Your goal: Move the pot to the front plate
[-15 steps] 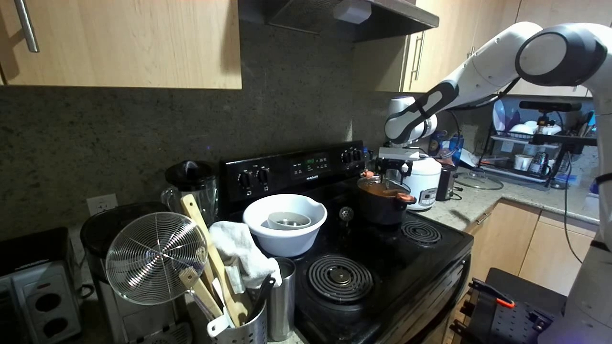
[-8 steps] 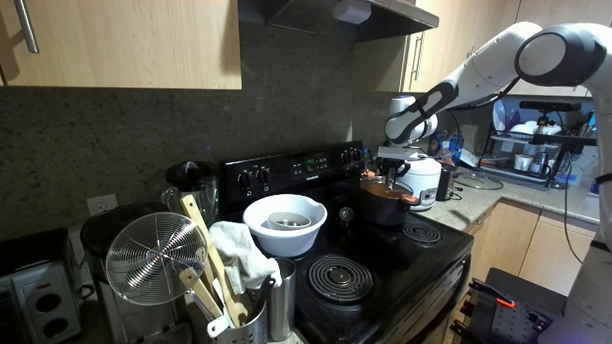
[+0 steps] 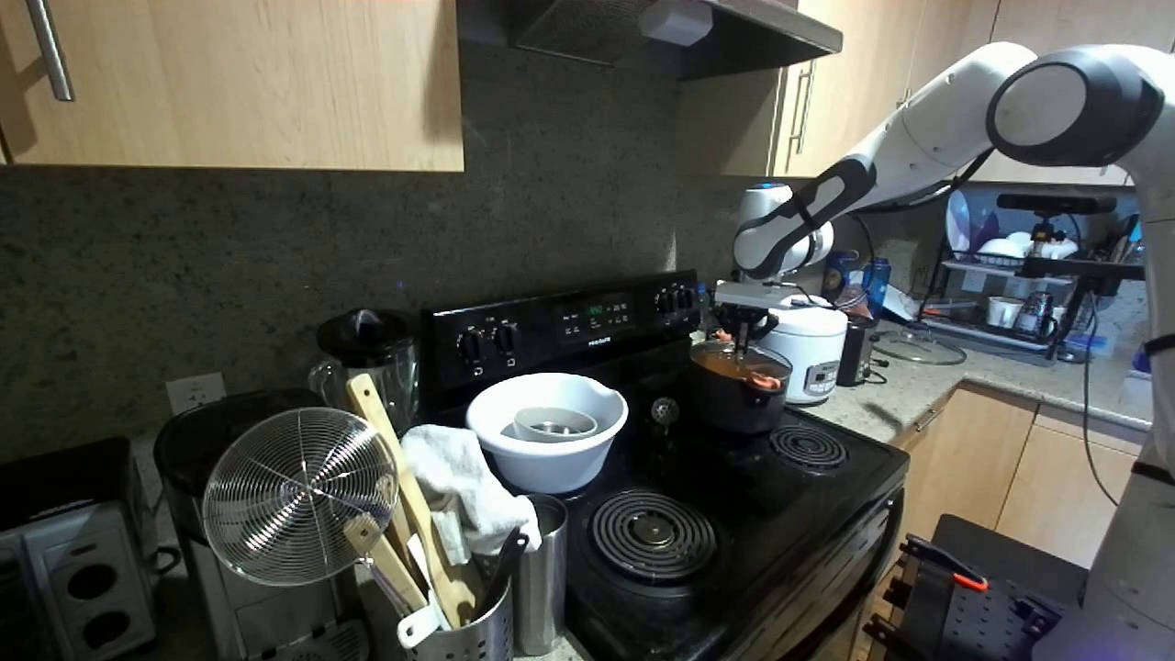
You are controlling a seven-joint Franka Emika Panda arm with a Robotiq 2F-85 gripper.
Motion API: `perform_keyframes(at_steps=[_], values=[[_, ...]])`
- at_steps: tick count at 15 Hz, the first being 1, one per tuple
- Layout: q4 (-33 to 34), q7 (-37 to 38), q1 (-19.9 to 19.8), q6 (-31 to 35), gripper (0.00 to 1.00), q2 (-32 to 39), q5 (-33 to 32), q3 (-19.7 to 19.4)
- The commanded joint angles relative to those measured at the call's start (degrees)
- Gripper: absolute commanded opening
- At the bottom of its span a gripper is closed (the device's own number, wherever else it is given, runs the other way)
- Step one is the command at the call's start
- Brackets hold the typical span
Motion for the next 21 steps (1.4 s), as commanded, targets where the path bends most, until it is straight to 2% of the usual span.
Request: perform_keyframes(at_steps=[1,12,21], values=[[0.5,1.4,1.3,1.0,0.10,0.3,0.8,-0.3],[-0.5,17.1,7.4,-4.1,0.10,-2.9,-10.8,-2.1],[-1.0,25.7,7.7,-6.7,0.10,-6.9,-17.9,-2.6]])
